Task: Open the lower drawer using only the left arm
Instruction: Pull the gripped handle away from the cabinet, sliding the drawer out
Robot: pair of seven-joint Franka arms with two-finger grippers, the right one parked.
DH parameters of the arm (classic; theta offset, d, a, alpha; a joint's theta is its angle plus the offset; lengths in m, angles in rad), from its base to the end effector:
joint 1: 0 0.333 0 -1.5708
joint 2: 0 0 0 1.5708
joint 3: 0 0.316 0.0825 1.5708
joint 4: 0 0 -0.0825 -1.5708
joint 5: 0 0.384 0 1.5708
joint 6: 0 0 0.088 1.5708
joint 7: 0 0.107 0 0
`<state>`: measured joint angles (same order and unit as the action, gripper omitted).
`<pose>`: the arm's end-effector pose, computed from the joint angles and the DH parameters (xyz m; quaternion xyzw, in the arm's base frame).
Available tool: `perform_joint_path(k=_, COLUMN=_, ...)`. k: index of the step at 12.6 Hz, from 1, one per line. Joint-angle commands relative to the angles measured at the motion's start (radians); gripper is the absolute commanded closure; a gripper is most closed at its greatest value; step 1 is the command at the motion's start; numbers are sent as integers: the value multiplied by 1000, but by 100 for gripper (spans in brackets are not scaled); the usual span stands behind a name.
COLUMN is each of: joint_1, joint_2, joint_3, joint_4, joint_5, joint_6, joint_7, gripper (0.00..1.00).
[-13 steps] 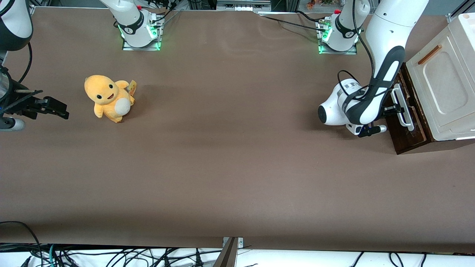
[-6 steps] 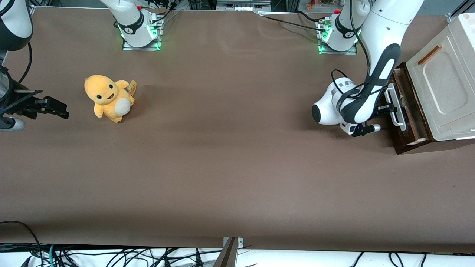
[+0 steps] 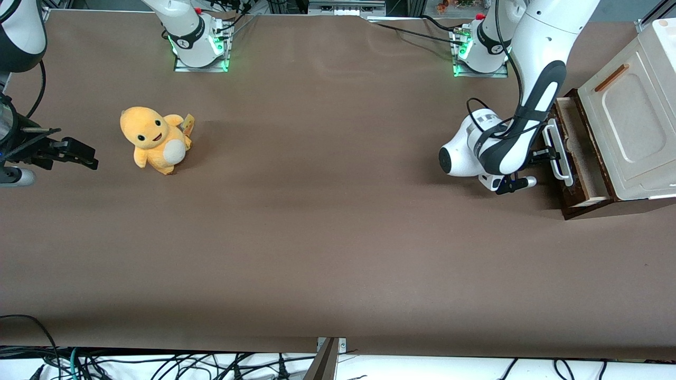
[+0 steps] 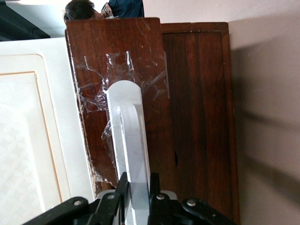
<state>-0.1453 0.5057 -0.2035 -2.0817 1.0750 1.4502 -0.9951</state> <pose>0.4935 -0.0717 0.1887 -0.7856 -0.0177 0.0929 0.6114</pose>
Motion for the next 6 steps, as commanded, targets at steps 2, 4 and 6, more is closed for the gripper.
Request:
perform_joint_path(k=2, joint_1=-22, joint_2=-22, joint_3=-7, joint_4=17, joint_5=-81, joint_6=-37, joint_7=7, gripper=79)
perform_joint_path(k=4, joint_1=-27, joint_2=-22, joint_3=-7, joint_4=29, joint_5=-102, joint_6=-39, joint_7=7, gripper=79)
perform_joint_path(k=6, joint_1=-25, joint_2=-22, joint_3=-25, joint_4=29, joint_5=-105, joint_6=-39, joint_7=7, gripper=79)
